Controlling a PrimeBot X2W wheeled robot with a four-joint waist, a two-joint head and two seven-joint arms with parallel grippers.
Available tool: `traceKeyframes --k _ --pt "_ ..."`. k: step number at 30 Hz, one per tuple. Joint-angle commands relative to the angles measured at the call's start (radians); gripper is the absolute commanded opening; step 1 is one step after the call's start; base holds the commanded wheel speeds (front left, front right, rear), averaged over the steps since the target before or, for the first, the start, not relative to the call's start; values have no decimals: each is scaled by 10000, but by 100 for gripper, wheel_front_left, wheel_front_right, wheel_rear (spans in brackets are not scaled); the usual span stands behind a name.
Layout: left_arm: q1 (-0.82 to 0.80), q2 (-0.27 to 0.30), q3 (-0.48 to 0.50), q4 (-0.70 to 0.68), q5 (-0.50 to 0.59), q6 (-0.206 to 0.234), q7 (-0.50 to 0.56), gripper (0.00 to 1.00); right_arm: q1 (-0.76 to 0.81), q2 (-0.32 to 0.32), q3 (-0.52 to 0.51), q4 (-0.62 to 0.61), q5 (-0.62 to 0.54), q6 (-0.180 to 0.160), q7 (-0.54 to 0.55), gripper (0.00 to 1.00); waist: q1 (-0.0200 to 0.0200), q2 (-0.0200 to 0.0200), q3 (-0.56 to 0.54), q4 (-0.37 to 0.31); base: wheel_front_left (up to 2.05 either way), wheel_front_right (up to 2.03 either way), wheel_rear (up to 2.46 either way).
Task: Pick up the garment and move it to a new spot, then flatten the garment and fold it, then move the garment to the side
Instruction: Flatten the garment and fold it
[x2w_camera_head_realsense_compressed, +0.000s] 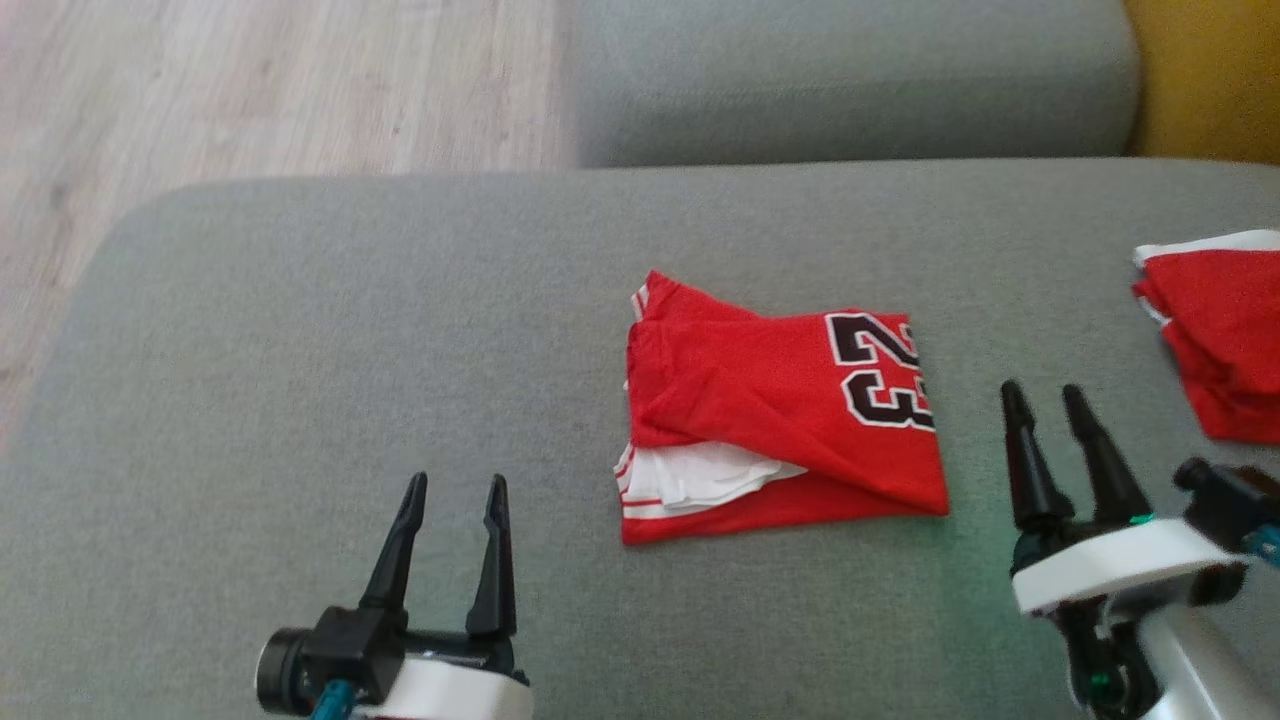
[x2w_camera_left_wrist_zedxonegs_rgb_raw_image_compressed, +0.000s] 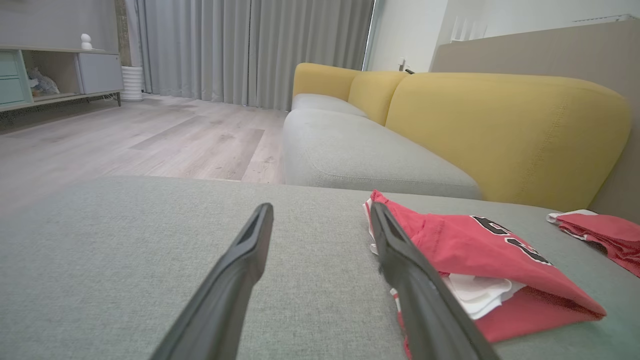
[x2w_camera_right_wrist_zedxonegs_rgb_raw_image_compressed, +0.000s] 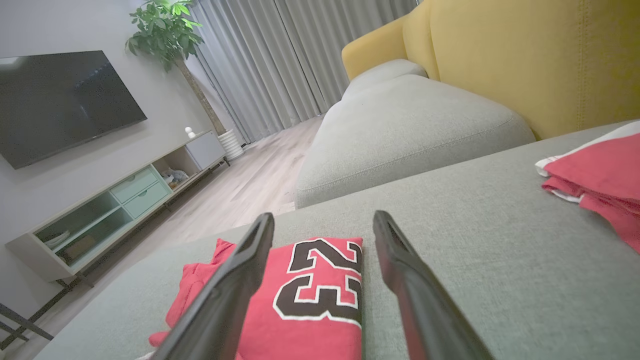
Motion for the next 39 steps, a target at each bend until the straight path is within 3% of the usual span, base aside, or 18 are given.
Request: traceKeyframes --k 1,2,3,12,22,26,33,37,38,39 --pt "-279 -25 337 -272 -46 -57 -63 100 -296 -170 230 -243 55 -7 -120 95 3 -1 -188 -95 0 0 0" --pt "-270 -25 322 -258 -50 -82 -63 100 -331 -201 368 -142 135 -7 -143 35 3 -1 -188 -53 0 0 0" --pt "-268 -25 299 -253 -69 -95 -63 100 -401 -261 581 -53 208 -7 -140 0 3 -1 -170 13 0 0 0" --pt "-449 -26 -52 -290 -357 -54 -63 100 -2697 -943 3039 1075 1472 -7 1602 0 3 -1 514 1079 0 0 0" --pt "-1002 -26 -533 -262 -732 33 -63 100 -4744 -2393 6148 2207 2138 -7 3106 0 3 -1 1463 1896 0 0 0" --pt "-1077 -26 -454 -120 -755 76 -63 100 -4822 -2657 7171 1704 3138 -7 3419 0 3 -1 1622 1754 0 0 0" --pt "-1152 -26 -259 -29 -569 73 -63 100 -4677 -2927 8605 -741 5050 -7 3455 0 3 -1 1499 1262 0 0 0" --pt "-1036 -26 -126 30 -489 16 -63 100 -4424 -3276 8866 -1388 4928 -7 2336 0 3 -1 1131 992 0 0 0" --pt "-988 -26 -84 36 -487 20 -63 100 -4300 -3339 8747 -1304 4787 -7 1825 26 3 -1 1017 931 0 0 0" --pt "-988 -26 -84 36 -487 20 -63 100 -4300 -3339 8747 -1304 4787 -7 1825 26 3 -1 1017 931 0 0 0"
